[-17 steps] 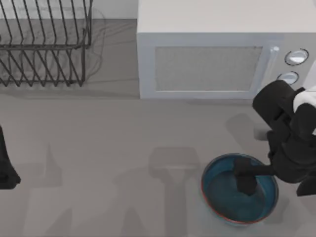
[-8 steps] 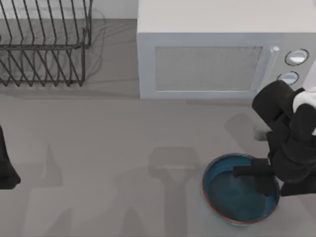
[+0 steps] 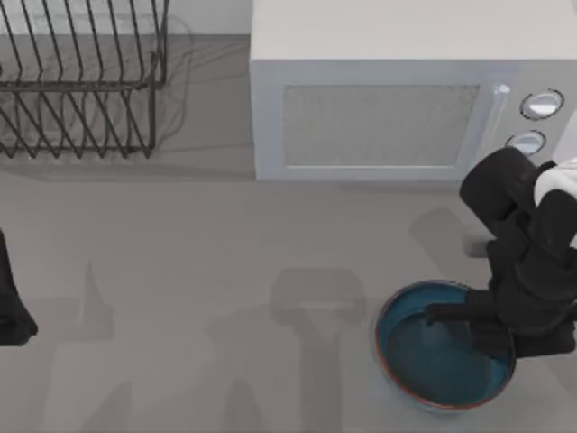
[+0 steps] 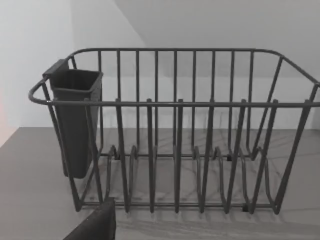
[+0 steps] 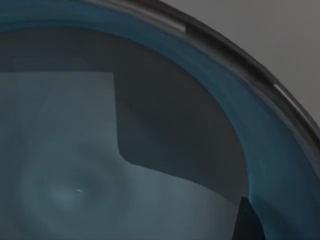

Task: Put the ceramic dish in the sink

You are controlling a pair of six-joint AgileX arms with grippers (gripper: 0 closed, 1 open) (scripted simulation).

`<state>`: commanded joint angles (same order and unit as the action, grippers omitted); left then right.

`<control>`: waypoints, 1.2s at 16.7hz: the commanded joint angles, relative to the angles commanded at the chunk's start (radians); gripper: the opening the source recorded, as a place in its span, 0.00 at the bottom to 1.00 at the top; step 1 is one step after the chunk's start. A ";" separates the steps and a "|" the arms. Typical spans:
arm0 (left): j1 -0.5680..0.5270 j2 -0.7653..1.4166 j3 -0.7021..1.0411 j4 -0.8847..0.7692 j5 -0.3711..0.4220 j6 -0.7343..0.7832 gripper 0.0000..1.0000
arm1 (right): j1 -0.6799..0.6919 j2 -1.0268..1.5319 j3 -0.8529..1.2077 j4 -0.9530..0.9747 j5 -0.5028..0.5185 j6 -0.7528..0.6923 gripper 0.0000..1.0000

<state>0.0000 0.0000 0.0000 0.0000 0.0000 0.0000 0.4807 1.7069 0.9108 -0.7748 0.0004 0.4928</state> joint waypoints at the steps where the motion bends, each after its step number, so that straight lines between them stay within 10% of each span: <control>1: 0.000 0.000 0.000 0.000 0.000 0.000 1.00 | 0.000 0.000 0.000 0.000 0.000 0.000 0.00; 20: 0.000 0.000 0.000 0.000 0.000 0.000 1.00 | -0.007 -0.144 0.469 -0.612 0.000 -0.009 0.00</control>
<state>0.0000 0.0000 0.0000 0.0000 0.0000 0.0000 0.4739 1.5625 1.3797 -1.3869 0.0005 0.4840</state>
